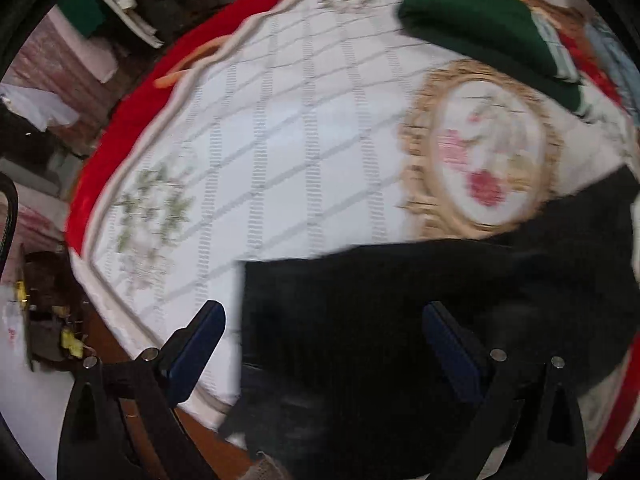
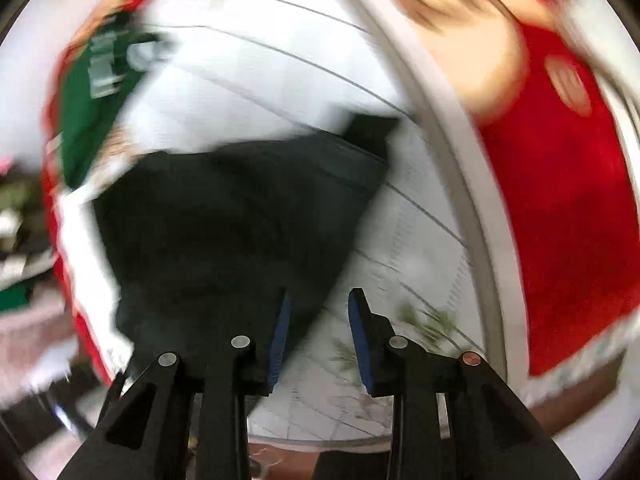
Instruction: Fold large clothes
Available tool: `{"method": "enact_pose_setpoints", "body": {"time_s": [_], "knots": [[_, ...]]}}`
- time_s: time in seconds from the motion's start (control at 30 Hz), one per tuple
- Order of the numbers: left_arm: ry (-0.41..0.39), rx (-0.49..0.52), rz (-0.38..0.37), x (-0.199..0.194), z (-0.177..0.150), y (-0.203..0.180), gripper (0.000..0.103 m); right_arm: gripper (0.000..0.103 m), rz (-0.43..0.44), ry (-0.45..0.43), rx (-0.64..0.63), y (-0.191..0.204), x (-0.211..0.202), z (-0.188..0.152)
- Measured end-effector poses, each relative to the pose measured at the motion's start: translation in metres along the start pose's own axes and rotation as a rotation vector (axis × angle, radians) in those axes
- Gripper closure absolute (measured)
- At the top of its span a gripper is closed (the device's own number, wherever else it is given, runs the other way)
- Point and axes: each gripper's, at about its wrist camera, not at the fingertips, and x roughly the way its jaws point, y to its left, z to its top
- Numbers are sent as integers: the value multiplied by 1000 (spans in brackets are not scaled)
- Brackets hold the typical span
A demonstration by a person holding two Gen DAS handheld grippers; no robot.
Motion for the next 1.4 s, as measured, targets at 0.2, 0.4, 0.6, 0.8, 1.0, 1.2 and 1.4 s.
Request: {"method": "enact_pose_setpoints", "body": {"time_s": [0.2, 0.4, 0.6, 0.8, 1.0, 1.2, 1.4], "knots": [[-5, -11, -34, 0, 11, -43, 2, 71, 188, 159, -343, 135, 60, 30], [2, -53, -20, 3, 15, -41, 2, 75, 12, 156, -321, 157, 149, 77], [18, -126, -47, 10, 25, -40, 2, 71, 63, 159, -363, 142, 88, 76], [136, -118, 28, 92, 49, -59, 0, 71, 66, 160, -320, 99, 55, 59], [90, -85, 26, 59, 48, -52, 0, 46, 95, 60, -105, 3, -2, 41], [63, -44, -70, 21, 21, -91, 0, 24, 170, 49, 24, -73, 11, 23], [50, 14, -48, 61, 3, -114, 0, 24, 376, 26, 66, -77, 89, 35]]}}
